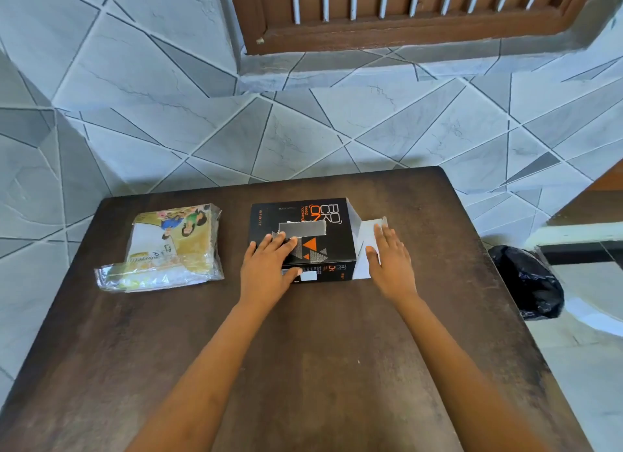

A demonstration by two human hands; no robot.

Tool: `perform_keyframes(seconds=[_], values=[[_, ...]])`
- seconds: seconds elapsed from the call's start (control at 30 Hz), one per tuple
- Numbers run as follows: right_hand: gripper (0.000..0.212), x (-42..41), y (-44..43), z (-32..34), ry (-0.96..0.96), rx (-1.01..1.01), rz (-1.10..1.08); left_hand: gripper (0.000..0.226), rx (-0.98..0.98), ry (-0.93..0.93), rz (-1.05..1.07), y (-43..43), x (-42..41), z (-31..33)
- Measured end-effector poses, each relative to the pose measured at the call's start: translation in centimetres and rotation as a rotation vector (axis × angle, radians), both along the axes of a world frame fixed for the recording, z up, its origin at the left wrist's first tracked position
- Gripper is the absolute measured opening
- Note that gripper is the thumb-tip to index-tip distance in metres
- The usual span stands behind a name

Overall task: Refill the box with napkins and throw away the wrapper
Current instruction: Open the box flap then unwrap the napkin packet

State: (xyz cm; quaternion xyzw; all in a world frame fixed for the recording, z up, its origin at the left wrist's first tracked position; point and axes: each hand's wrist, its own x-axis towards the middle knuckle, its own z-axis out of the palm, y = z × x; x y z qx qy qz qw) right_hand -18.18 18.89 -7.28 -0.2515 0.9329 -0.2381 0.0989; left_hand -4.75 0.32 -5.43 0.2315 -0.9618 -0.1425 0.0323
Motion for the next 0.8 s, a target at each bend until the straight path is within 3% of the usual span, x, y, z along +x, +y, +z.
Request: perform_keyframes(seconds=[0.13, 0.3, 0.5, 0.63, 0.8], values=[[0.058, 2.8, -2.5, 1.3, 0.112, -0.095, 0.255, 0.059, 0.005, -0.021, 0.001, -0.1, -1.2, 0.8], [0.070, 3.6, -3.5, 0.8, 0.198, -0.002, 0.250, 0.047, 0.237, 0.203, 0.109, -2.0, 2.3, 1.3], [0.050, 7.1, -7.6, 2.0, 0.285, -0.049, 0.443, 0.040, 0.083, 0.224, 0.412, -6.9, 12.0, 1.3], [0.047, 11.2, -12.6, 2.6, 0.212, -0.141, 0.613, 0.041, 0.061, 0.183, 0.550, -10.4, 16.6, 1.4], [0.067, 15.0, -20.2, 0.9, -0.132, -0.109, 0.588, 0.045, 0.043, 0.167, 0.506, -16.1, 19.1, 1.0]])
